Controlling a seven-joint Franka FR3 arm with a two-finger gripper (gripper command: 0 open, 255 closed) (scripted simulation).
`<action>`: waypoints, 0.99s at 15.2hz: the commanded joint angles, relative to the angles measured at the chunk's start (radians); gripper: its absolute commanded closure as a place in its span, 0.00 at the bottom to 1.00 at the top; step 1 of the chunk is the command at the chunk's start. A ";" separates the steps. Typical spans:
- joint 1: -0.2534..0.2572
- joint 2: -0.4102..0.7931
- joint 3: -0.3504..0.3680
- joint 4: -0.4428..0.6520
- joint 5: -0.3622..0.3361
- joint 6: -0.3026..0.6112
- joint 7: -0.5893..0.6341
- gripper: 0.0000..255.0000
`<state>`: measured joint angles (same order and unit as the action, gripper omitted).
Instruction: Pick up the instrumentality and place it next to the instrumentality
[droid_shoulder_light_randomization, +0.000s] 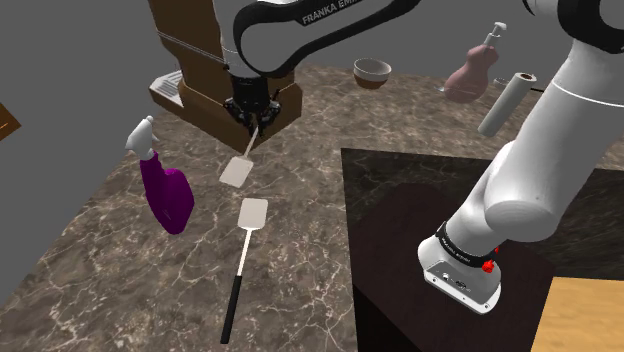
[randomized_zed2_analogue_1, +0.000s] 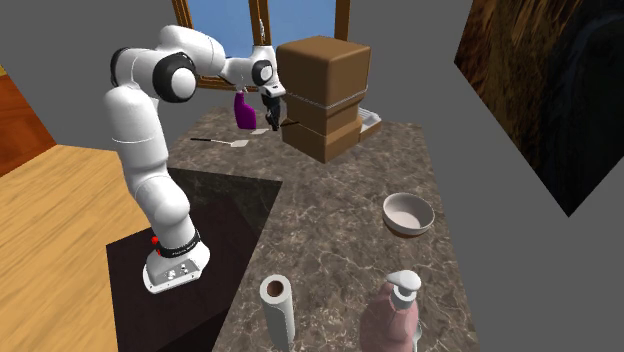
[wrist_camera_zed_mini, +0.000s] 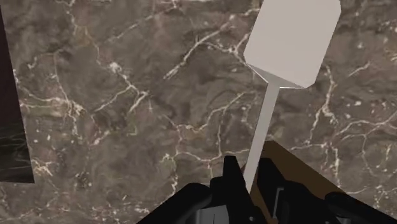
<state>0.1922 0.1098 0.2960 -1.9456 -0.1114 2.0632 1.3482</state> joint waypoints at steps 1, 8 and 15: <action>0.031 0.068 0.019 0.074 -0.023 -0.010 0.050 1.00; 0.145 0.287 0.046 0.375 -0.099 -0.117 0.188 1.00; 0.152 0.322 0.041 0.344 -0.115 -0.054 0.205 1.00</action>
<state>0.3448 0.4043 0.3399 -1.5822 -0.2240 1.9866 1.5538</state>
